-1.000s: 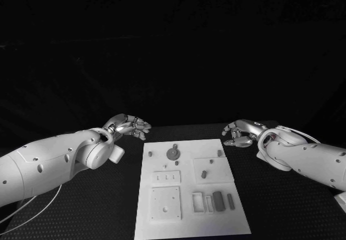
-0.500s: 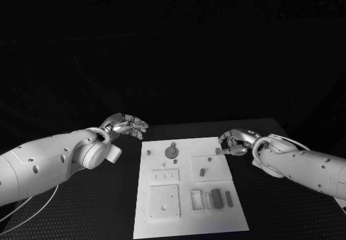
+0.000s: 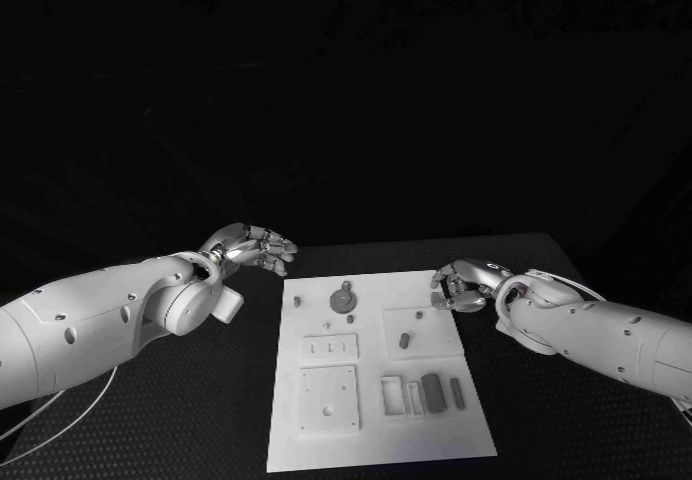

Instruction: Assemble the parts on the task board

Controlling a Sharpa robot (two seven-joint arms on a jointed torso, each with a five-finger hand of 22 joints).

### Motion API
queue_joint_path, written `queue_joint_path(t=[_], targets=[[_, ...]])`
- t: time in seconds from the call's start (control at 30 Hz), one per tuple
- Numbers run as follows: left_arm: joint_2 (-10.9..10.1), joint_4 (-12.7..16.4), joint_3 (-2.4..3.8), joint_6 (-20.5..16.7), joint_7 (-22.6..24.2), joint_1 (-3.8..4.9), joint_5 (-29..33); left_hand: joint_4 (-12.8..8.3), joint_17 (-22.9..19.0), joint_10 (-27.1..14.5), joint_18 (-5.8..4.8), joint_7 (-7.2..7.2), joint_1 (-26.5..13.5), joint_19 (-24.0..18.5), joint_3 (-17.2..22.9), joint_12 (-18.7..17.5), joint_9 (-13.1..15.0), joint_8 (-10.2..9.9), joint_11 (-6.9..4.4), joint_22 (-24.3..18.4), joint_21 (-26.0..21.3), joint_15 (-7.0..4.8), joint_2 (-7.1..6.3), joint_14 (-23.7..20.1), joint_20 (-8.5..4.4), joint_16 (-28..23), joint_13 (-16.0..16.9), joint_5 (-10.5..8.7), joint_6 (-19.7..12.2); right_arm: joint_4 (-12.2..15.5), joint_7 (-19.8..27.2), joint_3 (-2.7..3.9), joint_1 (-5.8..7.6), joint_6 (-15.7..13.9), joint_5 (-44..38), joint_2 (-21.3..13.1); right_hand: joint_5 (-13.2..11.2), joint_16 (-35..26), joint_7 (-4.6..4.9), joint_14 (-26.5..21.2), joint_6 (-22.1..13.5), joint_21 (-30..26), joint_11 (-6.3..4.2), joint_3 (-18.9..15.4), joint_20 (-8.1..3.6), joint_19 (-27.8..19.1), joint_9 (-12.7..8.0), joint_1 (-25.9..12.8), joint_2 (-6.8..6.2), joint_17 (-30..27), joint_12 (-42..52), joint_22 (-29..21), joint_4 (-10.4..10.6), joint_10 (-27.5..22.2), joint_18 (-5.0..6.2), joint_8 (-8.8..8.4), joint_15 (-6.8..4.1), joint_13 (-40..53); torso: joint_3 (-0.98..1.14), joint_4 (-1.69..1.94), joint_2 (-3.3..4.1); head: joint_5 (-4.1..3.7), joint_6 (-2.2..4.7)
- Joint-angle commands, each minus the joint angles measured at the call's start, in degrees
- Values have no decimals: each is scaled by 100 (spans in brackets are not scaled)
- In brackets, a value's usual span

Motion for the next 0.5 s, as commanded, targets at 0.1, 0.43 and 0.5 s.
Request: queue_joint_path(t=[0.1,0.43,0.5], targets=[[-3,20,5,85,57,3,-33,2,9,-11,87,13,22,9,-25,-42,10,-42,-2,6,-35,-8,-17,17,-23,-22,11,-16,-44,-164,65,-2,-43,28,10,90,8,-28,7,-31,-38,-19,3,7,-2,-37,-3,-2,-12,-7,14,101,49,-47,36,-21,-4,-2,2,-4,-1,26,-35],[-12,43,5,93,47,4,-33,11,12,-26,87,15,13,9,-26,-55,16,-49,5,8,-39,-8,-2,17,-22,-26,19,-16,-42,-236,70,-2,-66,27,16,130,7,-4,6,-21,22,-9,2,1,-8,-25,16,28,101,-2,44,107,57,-39,36,12,-2,5,3,-3,-8,33,-82],[-13,43,5,93,45,4,-33,14,12,-29,87,15,9,9,-26,-57,17,-50,6,9,-40,-7,0,17,-22,-27,20,-16,-42,-244,70,-2,-66,18,27,138,6,0,3,-19,40,-6,0,-4,-8,-23,22,30,130,-1,49,109,57,-37,36,21,-4,5,2,-5,-9,35,-89]])
